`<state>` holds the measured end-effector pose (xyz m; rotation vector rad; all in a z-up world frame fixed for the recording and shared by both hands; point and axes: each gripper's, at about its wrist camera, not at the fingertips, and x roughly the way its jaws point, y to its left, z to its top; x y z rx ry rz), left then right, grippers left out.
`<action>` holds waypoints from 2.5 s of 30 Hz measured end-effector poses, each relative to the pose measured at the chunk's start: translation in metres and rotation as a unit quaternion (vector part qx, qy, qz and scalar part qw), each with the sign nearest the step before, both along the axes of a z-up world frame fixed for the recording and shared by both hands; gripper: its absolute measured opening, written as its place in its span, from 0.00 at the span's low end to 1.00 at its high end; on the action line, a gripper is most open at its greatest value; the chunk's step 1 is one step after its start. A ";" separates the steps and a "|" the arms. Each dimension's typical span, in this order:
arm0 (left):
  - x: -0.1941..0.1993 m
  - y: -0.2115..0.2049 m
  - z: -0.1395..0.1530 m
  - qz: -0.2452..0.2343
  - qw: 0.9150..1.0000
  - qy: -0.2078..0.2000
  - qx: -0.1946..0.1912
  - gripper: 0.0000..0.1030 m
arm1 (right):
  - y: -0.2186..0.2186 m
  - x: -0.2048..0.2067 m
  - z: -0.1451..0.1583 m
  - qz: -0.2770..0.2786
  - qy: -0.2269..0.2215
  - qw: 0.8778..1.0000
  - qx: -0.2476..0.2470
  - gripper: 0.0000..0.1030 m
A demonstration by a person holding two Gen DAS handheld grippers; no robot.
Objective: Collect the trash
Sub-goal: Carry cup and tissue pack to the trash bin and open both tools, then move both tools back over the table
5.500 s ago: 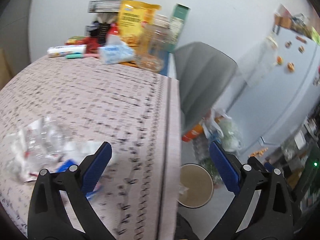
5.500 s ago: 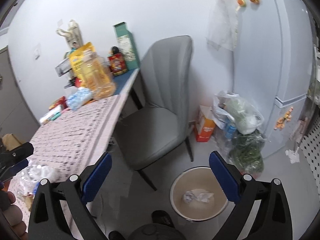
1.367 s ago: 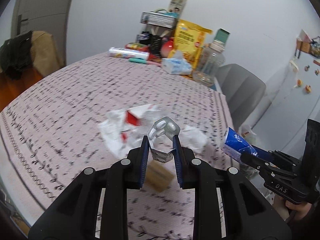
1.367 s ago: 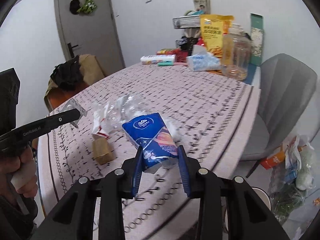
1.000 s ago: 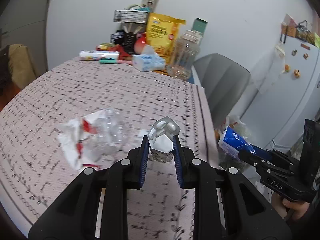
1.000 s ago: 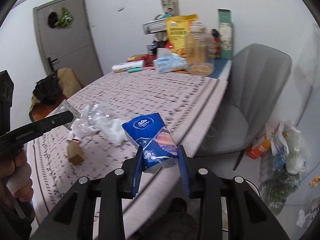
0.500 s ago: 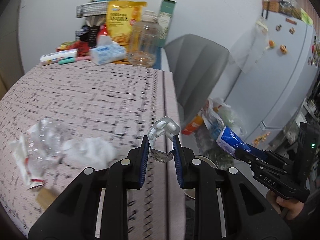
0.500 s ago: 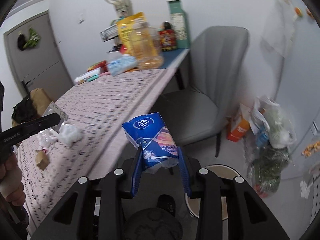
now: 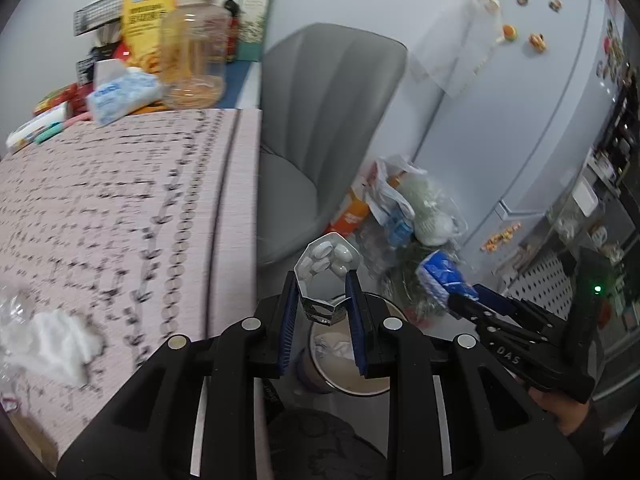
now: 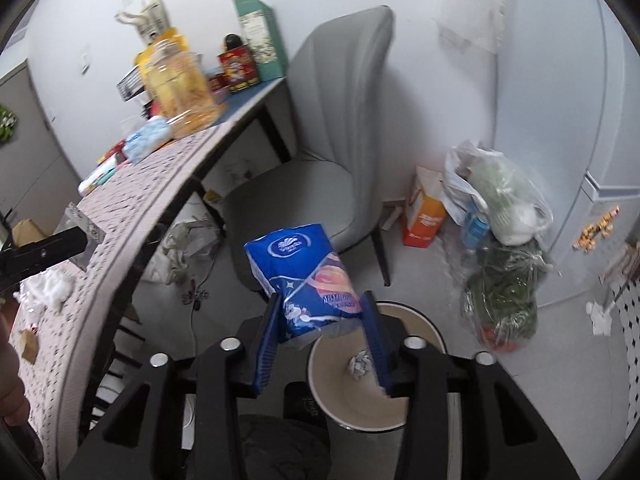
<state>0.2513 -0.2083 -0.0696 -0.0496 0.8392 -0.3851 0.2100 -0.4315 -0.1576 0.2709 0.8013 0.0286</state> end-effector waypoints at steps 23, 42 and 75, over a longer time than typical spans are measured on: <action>0.021 -0.122 -0.051 -0.111 0.991 0.079 -0.018 0.70 | -0.097 -0.045 -0.025 -0.095 0.029 0.995 0.018 0.61; -0.008 0.003 0.010 0.024 1.000 -0.009 -0.017 0.94 | -0.021 -0.035 0.015 -0.035 -0.011 0.999 0.001 0.90; -0.102 0.207 0.038 0.196 0.977 -0.063 -0.056 0.94 | 0.174 -0.035 0.074 0.143 -0.042 0.988 -0.028 0.92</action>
